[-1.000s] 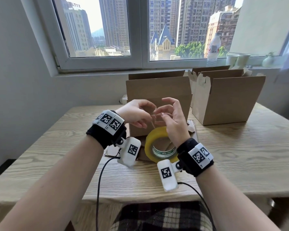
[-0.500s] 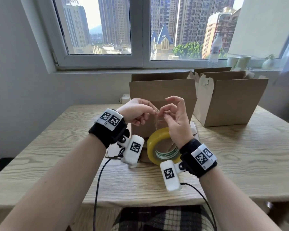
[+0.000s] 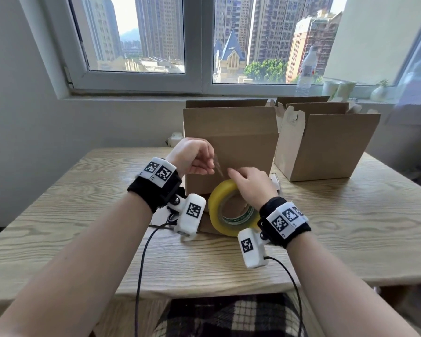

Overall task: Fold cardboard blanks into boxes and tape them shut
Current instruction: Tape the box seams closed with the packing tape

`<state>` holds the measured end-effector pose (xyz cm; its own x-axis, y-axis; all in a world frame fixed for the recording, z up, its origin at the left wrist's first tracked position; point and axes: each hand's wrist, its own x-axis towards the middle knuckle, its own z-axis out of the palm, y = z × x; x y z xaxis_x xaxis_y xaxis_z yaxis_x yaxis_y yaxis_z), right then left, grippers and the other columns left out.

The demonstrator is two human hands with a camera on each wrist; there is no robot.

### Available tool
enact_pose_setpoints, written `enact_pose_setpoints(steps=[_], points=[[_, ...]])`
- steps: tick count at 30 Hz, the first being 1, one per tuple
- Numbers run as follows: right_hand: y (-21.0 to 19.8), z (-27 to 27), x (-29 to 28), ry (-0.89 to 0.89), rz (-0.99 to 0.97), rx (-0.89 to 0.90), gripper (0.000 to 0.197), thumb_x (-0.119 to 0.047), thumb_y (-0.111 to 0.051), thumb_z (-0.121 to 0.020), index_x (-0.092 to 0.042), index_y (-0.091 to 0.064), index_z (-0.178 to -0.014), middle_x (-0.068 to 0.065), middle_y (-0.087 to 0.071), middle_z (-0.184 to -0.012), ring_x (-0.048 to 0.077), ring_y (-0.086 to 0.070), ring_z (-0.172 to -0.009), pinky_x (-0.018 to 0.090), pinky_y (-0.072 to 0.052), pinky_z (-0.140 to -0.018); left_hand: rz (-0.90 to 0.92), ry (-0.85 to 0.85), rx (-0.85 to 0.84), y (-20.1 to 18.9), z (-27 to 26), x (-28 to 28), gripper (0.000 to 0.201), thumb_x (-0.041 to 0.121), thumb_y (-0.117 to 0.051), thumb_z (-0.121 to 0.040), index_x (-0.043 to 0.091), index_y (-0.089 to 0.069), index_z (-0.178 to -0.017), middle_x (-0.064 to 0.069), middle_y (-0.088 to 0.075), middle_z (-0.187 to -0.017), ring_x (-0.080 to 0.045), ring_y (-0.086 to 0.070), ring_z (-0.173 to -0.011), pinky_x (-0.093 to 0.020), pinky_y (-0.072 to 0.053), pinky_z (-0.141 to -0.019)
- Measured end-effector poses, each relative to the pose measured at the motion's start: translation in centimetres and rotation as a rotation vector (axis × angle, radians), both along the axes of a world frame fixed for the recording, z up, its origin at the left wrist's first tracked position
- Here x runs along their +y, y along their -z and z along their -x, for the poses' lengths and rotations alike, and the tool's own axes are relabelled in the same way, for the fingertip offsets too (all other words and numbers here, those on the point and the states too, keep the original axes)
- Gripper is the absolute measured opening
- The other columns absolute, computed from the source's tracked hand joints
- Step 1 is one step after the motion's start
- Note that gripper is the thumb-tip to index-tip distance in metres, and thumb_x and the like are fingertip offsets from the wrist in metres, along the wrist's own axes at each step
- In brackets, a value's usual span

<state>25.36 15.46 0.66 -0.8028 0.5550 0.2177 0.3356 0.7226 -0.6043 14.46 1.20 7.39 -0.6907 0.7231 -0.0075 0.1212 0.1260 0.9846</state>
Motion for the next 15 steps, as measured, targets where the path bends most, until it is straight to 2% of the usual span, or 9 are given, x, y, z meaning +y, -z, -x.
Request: enact_pose_setpoints(steps=[3,5,6,9,11,13,15], points=[[-0.1,-0.4,0.3,0.028,0.039,0.01,0.057,-0.062,-0.045,-0.093,-0.014,-0.062,-0.068,0.0,-0.064,-0.068,0.026,-0.061,-0.075,0.036,-0.048,-0.07,0.031,0.026,0.021,-0.8,-0.2,0.0,0.029,0.005,-0.03,-0.083,0.005,-0.056,-0.07,-0.011,-0.06,-0.057,-0.024,-0.06,-0.049,-0.019,-0.045,-0.045],[-0.7,-0.9,0.5,0.045,0.013,0.07,0.058,-0.061,-0.05,-0.089,-0.014,-0.05,-0.055,-0.004,-0.053,-0.055,0.026,-0.058,-0.068,0.037,-0.046,-0.066,0.05,0.013,0.097,-1.4,-0.4,0.1,0.035,0.017,-0.034,-0.09,0.006,-0.056,-0.065,-0.011,-0.058,-0.055,-0.022,-0.055,-0.043,-0.021,-0.04,-0.045],[-1.4,-1.1,0.7,0.054,-0.028,0.094,0.056,-0.06,-0.052,-0.088,-0.015,-0.049,-0.054,-0.006,-0.052,-0.054,0.025,-0.057,-0.068,0.036,-0.045,-0.065,0.039,-0.008,0.167,-1.7,-0.5,0.1,0.041,0.025,-0.04,-0.094,0.007,-0.056,-0.061,-0.012,-0.057,-0.053,-0.021,-0.053,-0.041,-0.022,-0.038,-0.045],[-4.8,-1.8,1.2,0.119,-0.235,0.181,0.046,-0.059,-0.055,-0.087,-0.02,-0.061,-0.065,-0.006,-0.061,-0.067,0.022,-0.056,-0.076,0.033,-0.042,-0.068,-0.061,-0.098,0.464,-2.6,-0.4,0.5,0.041,0.035,-0.066,-0.088,0.014,-0.059,-0.054,-0.007,-0.059,-0.049,-0.016,-0.053,-0.041,-0.024,-0.041,-0.048],[-7.7,-2.0,1.5,0.183,-0.375,0.258,0.043,-0.062,-0.055,-0.086,-0.021,-0.063,-0.074,-0.004,-0.063,-0.075,0.023,-0.054,-0.079,0.031,-0.038,-0.068,-0.119,-0.162,0.61,-3.6,0.2,1.2,0.033,0.041,-0.073,-0.077,0.021,-0.061,-0.053,-0.001,-0.062,-0.05,-0.014,-0.057,-0.047,-0.029,-0.047,-0.055],[-10.3,-1.8,2.1,0.237,-0.502,0.299,0.042,-0.061,-0.055,-0.087,-0.021,-0.063,-0.08,-0.001,-0.059,-0.077,0.026,-0.054,-0.08,0.031,-0.034,-0.069,-0.158,-0.203,0.637,-4.6,0.6,2.1,0.024,0.047,-0.075,-0.065,0.03,-0.061,-0.055,0.003,-0.064,-0.053,-0.017,-0.061,-0.053,-0.037,-0.052,-0.062],[-12.4,-1.3,2.9,0.26,-0.583,0.313,0.042,-0.059,-0.054,-0.089,-0.018,-0.061,-0.082,0.003,-0.058,-0.076,0.031,-0.059,-0.082,0.031,-0.031,-0.068,-0.195,-0.207,0.604,-5.3,0.7,3.0,0.022,0.048,-0.076,-0.058,0.032,-0.061,-0.059,0.004,-0.067,-0.057,-0.025,-0.066,-0.062,-0.044,-0.055,-0.068]])
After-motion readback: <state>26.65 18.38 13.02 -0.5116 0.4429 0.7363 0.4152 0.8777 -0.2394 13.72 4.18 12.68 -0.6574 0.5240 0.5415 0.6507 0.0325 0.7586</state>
